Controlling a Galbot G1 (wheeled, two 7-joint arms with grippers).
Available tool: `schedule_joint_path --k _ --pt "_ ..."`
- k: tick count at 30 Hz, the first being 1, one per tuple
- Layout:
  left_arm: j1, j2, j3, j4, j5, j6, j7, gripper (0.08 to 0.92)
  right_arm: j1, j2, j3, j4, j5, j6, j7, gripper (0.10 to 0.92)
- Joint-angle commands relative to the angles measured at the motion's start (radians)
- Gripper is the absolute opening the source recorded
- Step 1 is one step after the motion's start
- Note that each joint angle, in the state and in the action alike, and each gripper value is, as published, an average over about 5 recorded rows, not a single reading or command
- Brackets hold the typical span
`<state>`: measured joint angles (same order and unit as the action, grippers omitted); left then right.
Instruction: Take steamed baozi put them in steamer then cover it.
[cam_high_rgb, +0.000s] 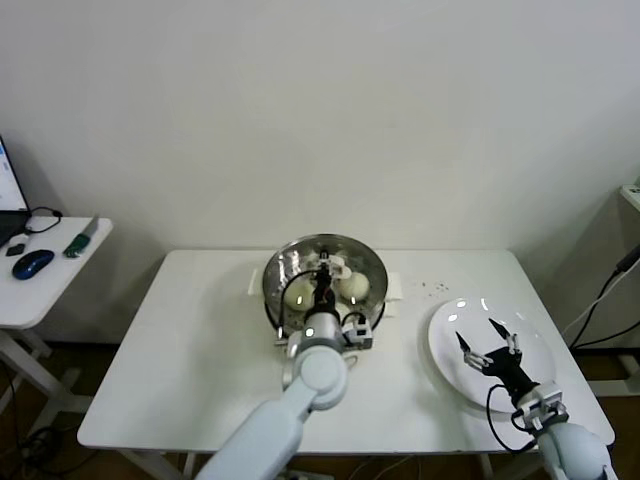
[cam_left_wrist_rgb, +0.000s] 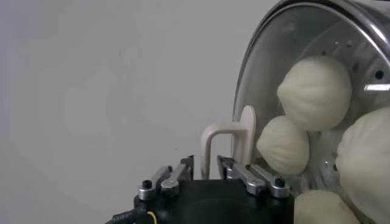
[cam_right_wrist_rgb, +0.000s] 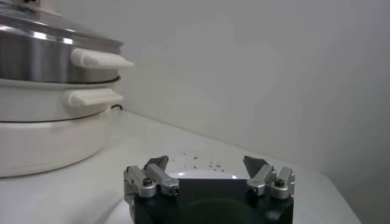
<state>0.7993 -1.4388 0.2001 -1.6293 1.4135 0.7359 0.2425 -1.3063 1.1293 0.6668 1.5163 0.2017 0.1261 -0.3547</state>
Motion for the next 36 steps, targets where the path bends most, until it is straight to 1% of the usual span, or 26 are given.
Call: schedule_joint_path --k 1,7,13,17,19,21,24,26,28,29,30,32,36 --pt "0.021 0.045 -0.008 -0.124 -0.042 0.050 0.000 0.365 -0.001 0.001 0.001 0.008 0.007 -0.022 0.007 0.823" --pt "0.061 0.090 -0.002 -0.254 -0.076 0.050 0.002 0.539 0.002 -0.001 0.001 0.030 0.032 -0.088 0.029 0.823" --pt "0.133 0.135 -0.023 -0.363 -0.122 0.050 0.004 0.713 0.008 -0.006 0.002 0.040 0.027 -0.123 0.040 0.823" --pt "0.199 0.185 -0.052 -0.437 -0.154 0.050 -0.005 0.801 0.010 -0.006 0.002 0.047 0.040 -0.139 0.051 0.823" --pt "0.234 0.217 -0.076 -0.479 -0.194 0.050 -0.029 0.817 0.010 -0.006 0.002 0.051 0.041 -0.146 0.056 0.823" --pt "0.262 0.253 -0.102 -0.518 -0.258 0.050 -0.075 0.821 0.010 -0.007 0.002 0.053 0.040 -0.146 0.057 0.823" --pt "0.302 0.294 -0.176 -0.554 -0.431 0.029 -0.189 0.822 0.011 -0.006 0.002 0.055 0.040 -0.142 0.057 0.823" --pt "0.331 0.308 -0.252 -0.552 -0.608 -0.040 -0.323 0.823 0.011 -0.004 0.003 0.057 0.041 -0.137 0.056 0.823" --pt "0.368 0.317 -0.342 -0.539 -0.779 -0.152 -0.455 0.823 0.009 -0.002 0.003 0.061 0.041 -0.132 0.055 0.823" --pt "0.391 0.321 -0.390 -0.531 -0.863 -0.217 -0.508 0.823 0.008 -0.001 0.003 0.064 0.041 -0.130 0.054 0.823" --pt "0.416 0.322 -0.440 -0.527 -0.923 -0.273 -0.536 0.823 0.006 0.000 0.004 0.067 0.042 -0.129 0.053 0.823" --pt "0.472 0.314 -0.535 -0.512 -1.044 -0.400 -0.566 0.823 0.003 0.003 0.004 0.073 0.043 -0.126 0.052 0.823" --pt "0.587 0.264 -0.684 -0.464 -1.233 -0.645 -0.569 0.823 -0.001 0.009 0.004 0.081 0.045 -0.119 0.051 0.823"
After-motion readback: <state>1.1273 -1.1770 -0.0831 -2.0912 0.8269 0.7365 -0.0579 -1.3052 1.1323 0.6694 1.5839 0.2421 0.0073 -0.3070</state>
